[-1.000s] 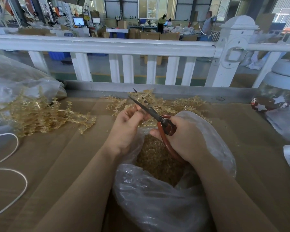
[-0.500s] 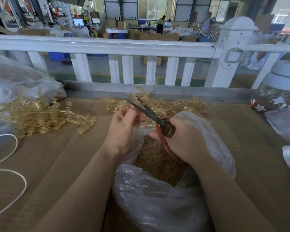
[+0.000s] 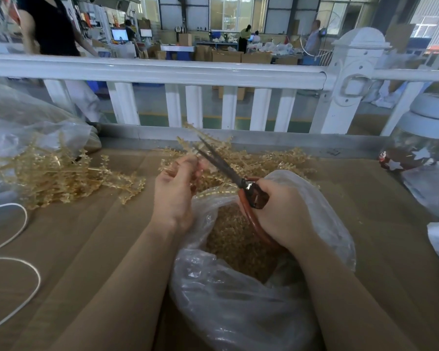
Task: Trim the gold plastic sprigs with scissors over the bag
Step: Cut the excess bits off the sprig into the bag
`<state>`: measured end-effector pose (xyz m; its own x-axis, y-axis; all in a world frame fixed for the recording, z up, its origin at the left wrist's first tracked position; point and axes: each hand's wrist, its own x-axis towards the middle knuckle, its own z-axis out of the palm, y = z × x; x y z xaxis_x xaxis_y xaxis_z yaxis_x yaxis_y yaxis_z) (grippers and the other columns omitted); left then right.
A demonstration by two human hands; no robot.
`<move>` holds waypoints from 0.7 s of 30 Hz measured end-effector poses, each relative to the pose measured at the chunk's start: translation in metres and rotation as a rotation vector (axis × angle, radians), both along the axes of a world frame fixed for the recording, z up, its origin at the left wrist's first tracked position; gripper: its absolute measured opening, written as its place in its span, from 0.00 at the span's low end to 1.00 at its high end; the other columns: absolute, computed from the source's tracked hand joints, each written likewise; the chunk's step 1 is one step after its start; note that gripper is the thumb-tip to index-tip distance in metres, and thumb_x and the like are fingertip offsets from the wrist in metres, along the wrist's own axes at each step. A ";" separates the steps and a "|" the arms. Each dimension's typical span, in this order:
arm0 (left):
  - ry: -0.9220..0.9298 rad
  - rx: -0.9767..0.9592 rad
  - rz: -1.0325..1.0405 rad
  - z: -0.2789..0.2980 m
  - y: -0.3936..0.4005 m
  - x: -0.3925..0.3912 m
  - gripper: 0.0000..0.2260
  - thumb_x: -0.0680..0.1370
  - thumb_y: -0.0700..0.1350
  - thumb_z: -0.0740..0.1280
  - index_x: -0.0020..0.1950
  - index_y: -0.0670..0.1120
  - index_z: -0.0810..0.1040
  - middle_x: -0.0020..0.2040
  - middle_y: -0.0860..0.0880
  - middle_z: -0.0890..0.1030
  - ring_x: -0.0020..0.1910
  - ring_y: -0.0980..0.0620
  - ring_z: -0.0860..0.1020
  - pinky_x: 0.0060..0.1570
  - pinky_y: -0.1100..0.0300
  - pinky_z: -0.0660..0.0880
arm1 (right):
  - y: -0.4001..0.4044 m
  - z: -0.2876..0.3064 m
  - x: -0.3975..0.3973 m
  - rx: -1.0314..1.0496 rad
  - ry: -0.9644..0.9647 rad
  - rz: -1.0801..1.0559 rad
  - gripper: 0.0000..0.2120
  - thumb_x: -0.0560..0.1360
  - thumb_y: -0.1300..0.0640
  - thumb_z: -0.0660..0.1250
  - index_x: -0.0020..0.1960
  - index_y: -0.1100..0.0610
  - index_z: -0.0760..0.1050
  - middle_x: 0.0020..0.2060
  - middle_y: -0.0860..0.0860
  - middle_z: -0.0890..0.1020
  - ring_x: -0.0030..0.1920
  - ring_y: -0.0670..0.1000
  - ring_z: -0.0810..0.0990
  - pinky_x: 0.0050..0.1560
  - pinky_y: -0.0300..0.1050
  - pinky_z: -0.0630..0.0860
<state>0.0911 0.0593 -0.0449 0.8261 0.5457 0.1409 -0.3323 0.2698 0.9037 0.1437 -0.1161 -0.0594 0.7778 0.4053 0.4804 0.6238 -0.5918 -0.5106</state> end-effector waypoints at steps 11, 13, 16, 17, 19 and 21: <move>0.007 0.249 -0.319 0.007 -0.028 -0.009 0.06 0.77 0.31 0.66 0.41 0.35 0.78 0.30 0.51 0.80 0.31 0.60 0.78 0.38 0.70 0.75 | 0.001 0.005 0.004 0.499 0.280 0.105 0.08 0.76 0.55 0.73 0.40 0.45 0.79 0.34 0.38 0.84 0.34 0.38 0.81 0.34 0.29 0.74; 0.001 0.232 -0.341 0.008 -0.030 -0.009 0.04 0.77 0.30 0.66 0.43 0.34 0.78 0.31 0.50 0.81 0.32 0.58 0.78 0.38 0.69 0.75 | 0.001 0.005 0.004 0.483 0.282 0.123 0.06 0.75 0.54 0.74 0.42 0.45 0.79 0.35 0.39 0.84 0.34 0.40 0.81 0.34 0.30 0.75; 0.015 0.243 -0.354 0.006 -0.030 -0.009 0.05 0.77 0.30 0.66 0.43 0.34 0.78 0.33 0.47 0.80 0.34 0.56 0.78 0.43 0.66 0.76 | 0.002 0.004 0.004 0.463 0.285 0.116 0.03 0.74 0.52 0.73 0.42 0.48 0.81 0.36 0.45 0.84 0.34 0.43 0.81 0.34 0.36 0.78; 0.022 0.226 -0.362 0.006 -0.030 -0.009 0.04 0.77 0.30 0.66 0.43 0.34 0.78 0.35 0.45 0.80 0.36 0.54 0.78 0.45 0.64 0.76 | 0.002 0.003 0.005 0.465 0.289 0.107 0.03 0.74 0.52 0.73 0.42 0.49 0.81 0.36 0.46 0.84 0.34 0.44 0.81 0.35 0.37 0.78; 0.028 0.196 -0.366 0.005 -0.030 -0.009 0.02 0.76 0.30 0.66 0.46 0.32 0.78 0.39 0.40 0.79 0.39 0.50 0.78 0.49 0.59 0.77 | 0.002 0.002 0.006 0.464 0.295 0.097 0.03 0.75 0.53 0.73 0.43 0.48 0.80 0.36 0.44 0.84 0.35 0.42 0.81 0.33 0.34 0.76; 0.013 0.161 -0.377 0.003 -0.030 -0.008 0.05 0.76 0.31 0.67 0.50 0.31 0.78 0.46 0.35 0.79 0.46 0.44 0.78 0.57 0.50 0.76 | 0.002 0.002 0.007 0.451 0.301 0.104 0.04 0.75 0.53 0.73 0.43 0.46 0.79 0.35 0.38 0.83 0.35 0.39 0.81 0.33 0.29 0.74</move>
<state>0.0829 0.0293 -0.0416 0.9662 0.1763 0.1878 -0.2254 0.2257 0.9478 0.1503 -0.1137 -0.0574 0.8746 0.2926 0.3867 0.4543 -0.2159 -0.8643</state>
